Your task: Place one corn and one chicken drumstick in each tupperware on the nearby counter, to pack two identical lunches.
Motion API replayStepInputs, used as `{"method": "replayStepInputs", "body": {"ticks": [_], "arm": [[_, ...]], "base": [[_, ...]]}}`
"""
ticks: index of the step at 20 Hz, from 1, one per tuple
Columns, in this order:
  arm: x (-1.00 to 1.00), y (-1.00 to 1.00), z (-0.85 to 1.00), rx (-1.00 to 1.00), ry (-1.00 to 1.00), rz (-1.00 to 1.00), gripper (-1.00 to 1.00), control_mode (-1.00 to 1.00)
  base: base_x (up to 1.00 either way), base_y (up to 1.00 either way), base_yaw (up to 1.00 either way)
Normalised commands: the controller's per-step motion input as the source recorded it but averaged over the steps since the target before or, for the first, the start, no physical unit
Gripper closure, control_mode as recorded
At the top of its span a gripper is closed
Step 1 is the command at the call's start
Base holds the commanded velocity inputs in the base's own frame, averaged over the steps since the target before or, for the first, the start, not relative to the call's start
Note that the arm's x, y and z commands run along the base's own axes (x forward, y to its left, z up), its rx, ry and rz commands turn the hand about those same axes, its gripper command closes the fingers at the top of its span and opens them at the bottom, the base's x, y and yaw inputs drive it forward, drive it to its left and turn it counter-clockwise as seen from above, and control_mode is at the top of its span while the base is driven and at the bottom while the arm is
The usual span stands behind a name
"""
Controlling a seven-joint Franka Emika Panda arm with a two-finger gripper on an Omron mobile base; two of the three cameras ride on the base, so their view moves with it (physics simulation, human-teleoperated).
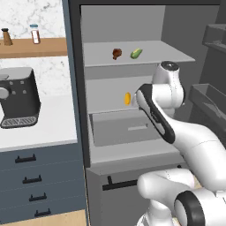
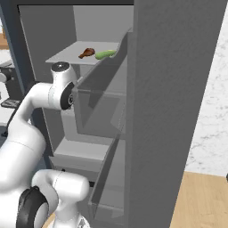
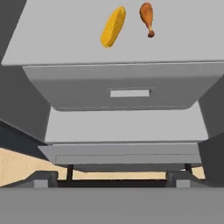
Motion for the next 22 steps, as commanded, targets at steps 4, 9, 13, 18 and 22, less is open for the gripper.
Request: {"method": "replayStepInputs", "body": {"ticks": [4,9,13,18,22], "arm": [[0.37,0.01,-0.07,0.00,-0.03,-0.05,-1.00,-1.00],[0.86,0.00,-0.25,0.02,-0.09,-0.07,-1.00,-1.00],[1.00,0.01,-0.25,0.09,0.00,-0.03,-1.00,-1.00],[1.00,0.01,-0.29,0.03,0.00,0.00,-1.00,-1.00],[1.00,0.00,-0.26,0.00,0.00,0.00,-1.00,-1.00]], "base": [[0.00,0.00,0.00],[0.00,0.00,0.00],[0.00,0.00,0.00],[0.00,0.00,0.00],[0.00,0.00,0.00]]}}
